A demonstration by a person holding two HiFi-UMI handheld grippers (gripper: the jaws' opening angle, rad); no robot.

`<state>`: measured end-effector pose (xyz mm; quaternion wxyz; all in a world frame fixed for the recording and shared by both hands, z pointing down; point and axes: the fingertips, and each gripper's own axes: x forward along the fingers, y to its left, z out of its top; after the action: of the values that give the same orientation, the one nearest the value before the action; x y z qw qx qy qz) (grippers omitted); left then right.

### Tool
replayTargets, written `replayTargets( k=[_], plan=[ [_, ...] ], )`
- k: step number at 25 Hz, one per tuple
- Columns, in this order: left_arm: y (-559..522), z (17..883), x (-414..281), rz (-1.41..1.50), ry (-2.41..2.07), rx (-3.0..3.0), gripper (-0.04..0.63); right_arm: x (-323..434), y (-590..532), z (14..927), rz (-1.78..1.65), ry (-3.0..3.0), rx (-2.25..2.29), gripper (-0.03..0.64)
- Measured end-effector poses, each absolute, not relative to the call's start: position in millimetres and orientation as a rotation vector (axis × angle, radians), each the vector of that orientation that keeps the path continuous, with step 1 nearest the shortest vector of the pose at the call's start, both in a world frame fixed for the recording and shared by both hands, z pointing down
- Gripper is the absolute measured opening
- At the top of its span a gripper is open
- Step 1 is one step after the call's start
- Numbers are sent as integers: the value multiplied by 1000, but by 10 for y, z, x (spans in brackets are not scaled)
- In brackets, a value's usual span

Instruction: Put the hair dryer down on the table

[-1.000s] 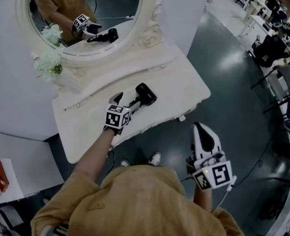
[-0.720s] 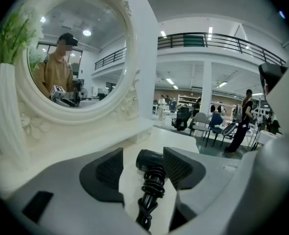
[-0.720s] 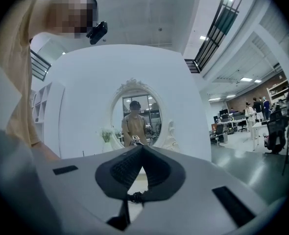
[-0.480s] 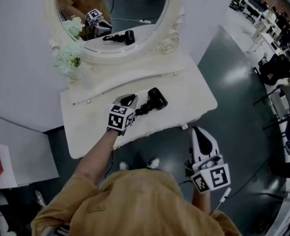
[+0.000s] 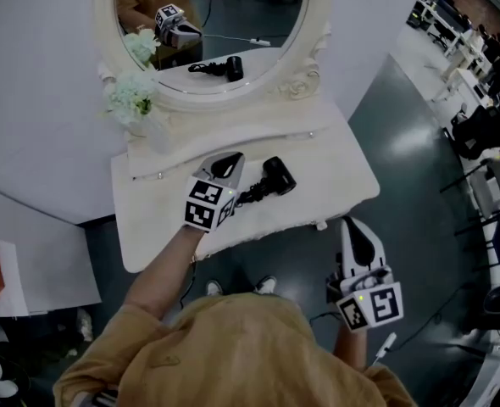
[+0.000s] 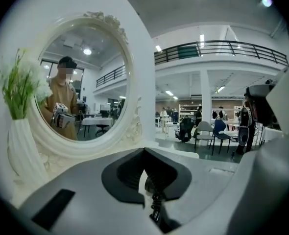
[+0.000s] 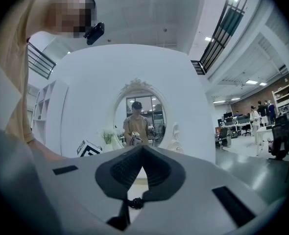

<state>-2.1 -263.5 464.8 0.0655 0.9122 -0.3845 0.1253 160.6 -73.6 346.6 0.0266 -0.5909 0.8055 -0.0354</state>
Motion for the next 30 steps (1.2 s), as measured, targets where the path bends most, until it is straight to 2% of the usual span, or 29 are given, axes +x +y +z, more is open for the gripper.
replayTargets(
  k=[16,30],
  plan=[
    [-2259,3147,-844,35,-1424,2920,3,1712,-1103,3177,-125,2448,-1755,2],
    [-2063,2586,-1631,-156,-1686,2853,3,1858,-1288,2975,-11,2434,-1785,3]
  ],
)
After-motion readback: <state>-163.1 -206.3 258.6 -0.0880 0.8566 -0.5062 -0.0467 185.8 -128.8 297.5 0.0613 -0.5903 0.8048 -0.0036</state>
